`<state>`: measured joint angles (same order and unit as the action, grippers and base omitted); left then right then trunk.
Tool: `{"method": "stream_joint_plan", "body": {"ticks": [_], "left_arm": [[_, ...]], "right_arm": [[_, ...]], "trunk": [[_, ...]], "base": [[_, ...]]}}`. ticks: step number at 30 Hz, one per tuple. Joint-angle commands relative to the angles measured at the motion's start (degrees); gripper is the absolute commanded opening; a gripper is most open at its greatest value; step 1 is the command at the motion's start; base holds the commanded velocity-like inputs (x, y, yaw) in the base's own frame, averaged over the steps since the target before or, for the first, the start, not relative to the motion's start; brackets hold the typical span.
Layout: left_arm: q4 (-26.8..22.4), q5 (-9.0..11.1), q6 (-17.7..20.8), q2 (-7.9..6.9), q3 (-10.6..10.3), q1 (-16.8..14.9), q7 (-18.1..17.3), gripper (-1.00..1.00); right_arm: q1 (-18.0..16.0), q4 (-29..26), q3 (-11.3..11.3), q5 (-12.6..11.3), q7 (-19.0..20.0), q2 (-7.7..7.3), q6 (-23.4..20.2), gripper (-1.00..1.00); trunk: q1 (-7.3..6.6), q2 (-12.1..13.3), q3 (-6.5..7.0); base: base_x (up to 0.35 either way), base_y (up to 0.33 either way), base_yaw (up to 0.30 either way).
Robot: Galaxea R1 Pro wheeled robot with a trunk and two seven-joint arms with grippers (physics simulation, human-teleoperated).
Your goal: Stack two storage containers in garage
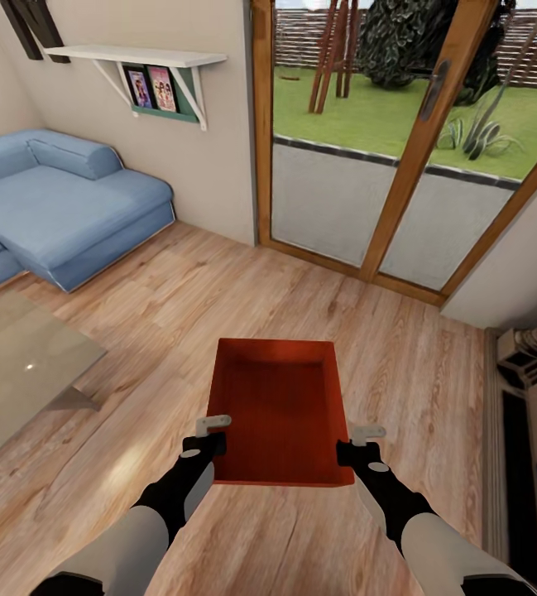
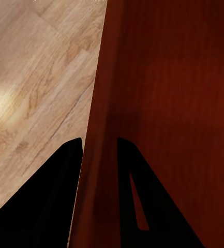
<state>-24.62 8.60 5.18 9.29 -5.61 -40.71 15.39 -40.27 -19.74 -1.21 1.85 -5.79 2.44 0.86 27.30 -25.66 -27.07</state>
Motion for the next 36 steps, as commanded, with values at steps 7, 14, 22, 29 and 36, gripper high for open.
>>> {"method": "stream_joint_plan", "body": {"ticks": [7, 14, 22, 29, 36], "left_arm": [[0.09, 1.07, 0.36, -1.02, -0.64, 0.02, 0.69, -1.00], [0.09, 1.07, 0.36, -0.99, -0.64, 0.02, 0.70, -1.00], [0.09, 1.07, 0.36, -1.03, -0.64, 0.02, 0.69, -1.00], [0.09, 1.07, 0.36, -1.01, -0.64, 0.02, 0.69, -1.00], [0.09, 1.07, 0.36, -1.00, -0.64, 0.02, 0.69, -1.00]], "right_arm": [[-0.07, -4.43, 0.86, 0.70, -0.36, 0.01, 0.11, -1.00], [-0.07, -4.43, 0.86, 0.73, -0.36, -0.03, 0.11, -1.00], [-0.07, -4.43, 0.86, 0.75, -0.36, -0.05, 0.11, -1.00], [-0.07, -4.43, 0.86, 0.79, -0.36, -0.06, 0.11, -1.00], [-0.07, -4.43, 0.86, 0.79, -0.36, -0.06, 0.11, -1.00]], "trunk": [[0.02, -0.08, 0.57], [0.02, -0.08, 1.22], [0.02, -0.08, 1.95], [0.02, -0.08, 2.60], [0.02, -0.08, 3.24]], "base": [[0.000, 0.000, 0.000], [0.000, 0.000, 0.000], [0.000, 0.000, 0.000], [0.000, 0.000, 0.000], [0.000, 0.000, 0.000]]}}
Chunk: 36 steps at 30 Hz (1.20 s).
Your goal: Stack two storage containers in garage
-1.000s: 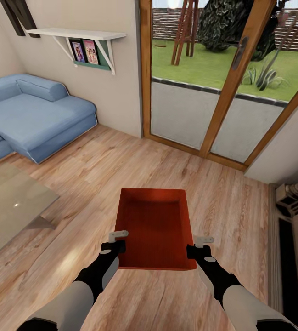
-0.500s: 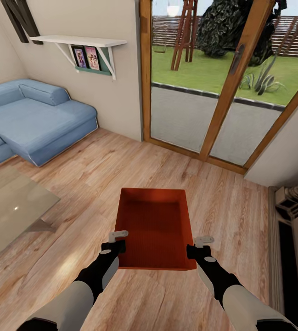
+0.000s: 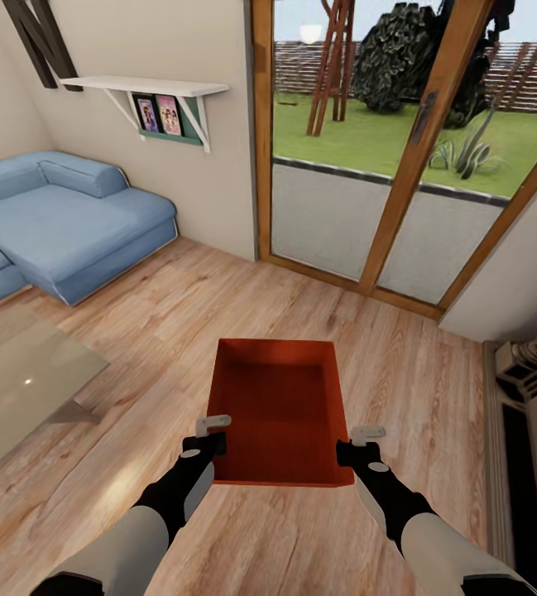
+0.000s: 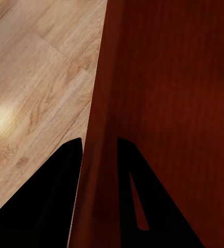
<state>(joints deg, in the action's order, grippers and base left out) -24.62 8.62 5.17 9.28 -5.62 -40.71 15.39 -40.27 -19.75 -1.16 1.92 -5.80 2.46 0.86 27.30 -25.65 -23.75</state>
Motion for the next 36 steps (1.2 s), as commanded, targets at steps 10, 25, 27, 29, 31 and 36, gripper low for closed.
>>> {"method": "stream_joint_plan", "body": {"ticks": [10, 25, 27, 29, 31, 36], "left_arm": [[0.09, 1.05, 0.37, -0.99, -0.62, 0.02, 0.69, -1.00], [0.09, 1.05, 0.37, -1.02, -0.62, 0.02, 0.69, -1.00], [0.09, 1.05, 0.37, -1.02, -0.62, 0.02, 0.69, -1.00], [0.09, 1.05, 0.37, -1.02, -0.62, 0.02, 0.69, -1.00], [0.09, 1.05, 0.37, -1.02, -0.62, 0.02, 0.69, -1.00], [0.09, 1.05, 0.37, -1.02, -0.62, 0.02, 0.69, -1.00]], "right_arm": [[-0.07, -4.42, 0.81, 0.72, -0.35, -0.06, 0.11, -1.00], [-0.07, -4.42, 0.81, 0.72, -0.35, -0.09, 0.11, -1.00], [-0.07, -4.43, 0.81, 0.72, -0.35, -0.09, 0.11, -1.00], [-0.07, -4.44, 0.81, 0.72, -0.35, -0.09, 0.11, -1.00], [-0.07, -4.44, 0.81, 0.72, -0.35, -0.09, 0.11, -1.00], [-0.07, -4.44, 0.81, 0.80, -0.35, -0.08, 0.11, -1.00]], "trunk": [[0.02, -0.08, 0.84], [0.02, -0.08, 2.22], [0.02, -0.08, 2.41], [0.02, -0.08, 2.59], [0.02, -0.08, 2.78], [0.02, -0.08, 3.24]], "base": [[0.000, 0.000, 0.000], [0.000, 0.000, 0.000], [0.000, 0.000, 0.000], [0.000, 0.000, 0.000], [0.000, 0.000, 0.000], [0.000, 0.000, 0.000]]}}
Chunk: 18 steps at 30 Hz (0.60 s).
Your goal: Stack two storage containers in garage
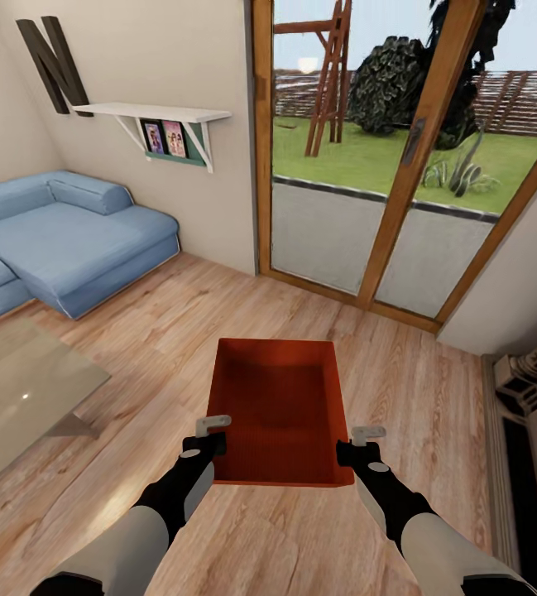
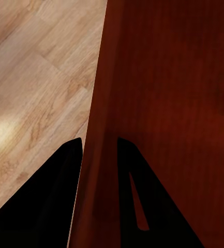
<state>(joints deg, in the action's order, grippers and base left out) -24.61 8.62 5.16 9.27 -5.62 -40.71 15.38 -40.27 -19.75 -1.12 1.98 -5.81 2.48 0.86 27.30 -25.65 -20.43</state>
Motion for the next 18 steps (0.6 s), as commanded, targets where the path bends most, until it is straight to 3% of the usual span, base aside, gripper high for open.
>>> {"method": "stream_joint_plan", "body": {"ticks": [1, 18], "left_arm": [[0.09, 1.05, 0.38, -1.01, -0.62, 0.01, 0.70, -1.00], [0.07, 1.05, 0.38, -1.01, -0.62, 0.01, 0.70, -1.00]], "right_arm": [[-0.07, -4.45, 0.76, 0.73, -0.35, -0.08, 0.11, -1.00], [-0.07, -4.51, 0.76, 0.74, -0.35, -0.11, 0.11, -1.00]], "trunk": [[0.02, -0.09, 0.01], [0.02, -0.09, 1.57]], "base": [[0.000, 0.000, 0.000], [0.000, 0.000, 0.000]]}}
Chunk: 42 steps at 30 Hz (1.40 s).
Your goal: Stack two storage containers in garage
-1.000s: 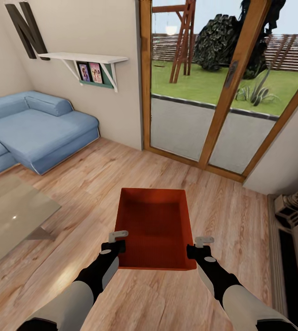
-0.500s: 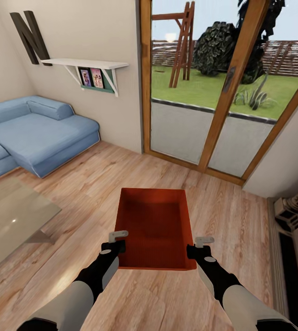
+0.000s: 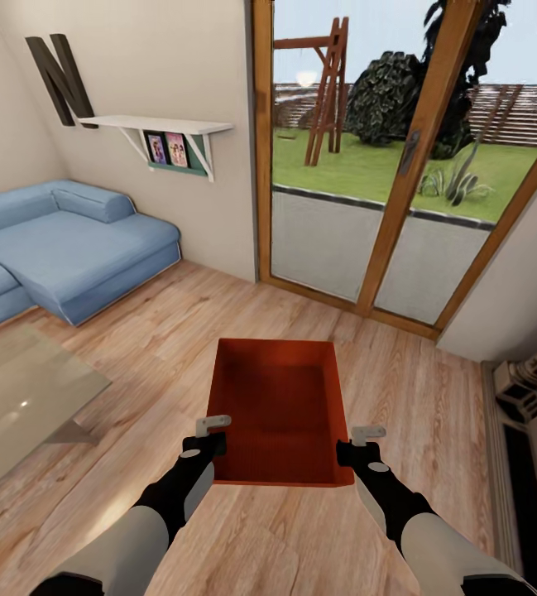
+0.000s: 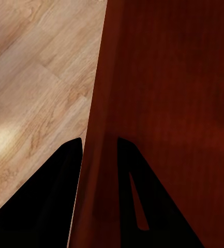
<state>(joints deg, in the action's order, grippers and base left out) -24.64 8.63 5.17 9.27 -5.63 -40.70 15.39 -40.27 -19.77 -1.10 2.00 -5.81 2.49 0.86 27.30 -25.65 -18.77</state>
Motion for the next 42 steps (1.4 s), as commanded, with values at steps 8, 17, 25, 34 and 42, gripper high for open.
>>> {"method": "stream_joint_plan", "body": {"ticks": [8, 17, 25, 34, 42], "left_arm": [[0.06, 1.04, 0.37, -0.98, -0.61, 0.01, 0.70, -1.00], [0.03, 1.04, 0.37, -0.93, -0.61, 0.01, 0.69, -1.00], [0.03, 1.04, 0.37, -0.93, -0.61, 0.01, 0.70, -1.00], [0.03, 1.04, 0.37, -0.95, -0.61, 0.01, 0.70, -1.00], [-0.01, 1.04, 0.37, -0.96, -0.61, 0.01, 0.70, -1.00]], "right_arm": [[-0.08, -4.48, 0.75, 0.67, -0.34, -0.12, 0.11, -1.00], [-0.08, -4.49, 0.75, 0.64, -0.34, -0.12, 0.21, -1.00], [-0.08, -4.45, 0.75, 0.64, -0.34, -0.12, 0.05, -1.00], [-0.08, -4.40, 0.75, 0.63, -0.34, -0.12, 0.06, -1.00], [-0.08, -4.45, 0.76, 0.53, -0.34, -0.14, 0.34, -1.00]], "trunk": [[0.02, -0.09, 0.29], [0.02, -0.09, 0.31], [0.02, -0.09, 0.31], [0.02, -0.09, 0.31], [0.02, -0.09, 0.31]], "base": [[0.000, 0.000, 0.000], [0.000, 0.000, 0.000], [0.000, 0.000, 0.000], [0.000, 0.000, 0.000], [0.000, 0.000, 0.000]]}}
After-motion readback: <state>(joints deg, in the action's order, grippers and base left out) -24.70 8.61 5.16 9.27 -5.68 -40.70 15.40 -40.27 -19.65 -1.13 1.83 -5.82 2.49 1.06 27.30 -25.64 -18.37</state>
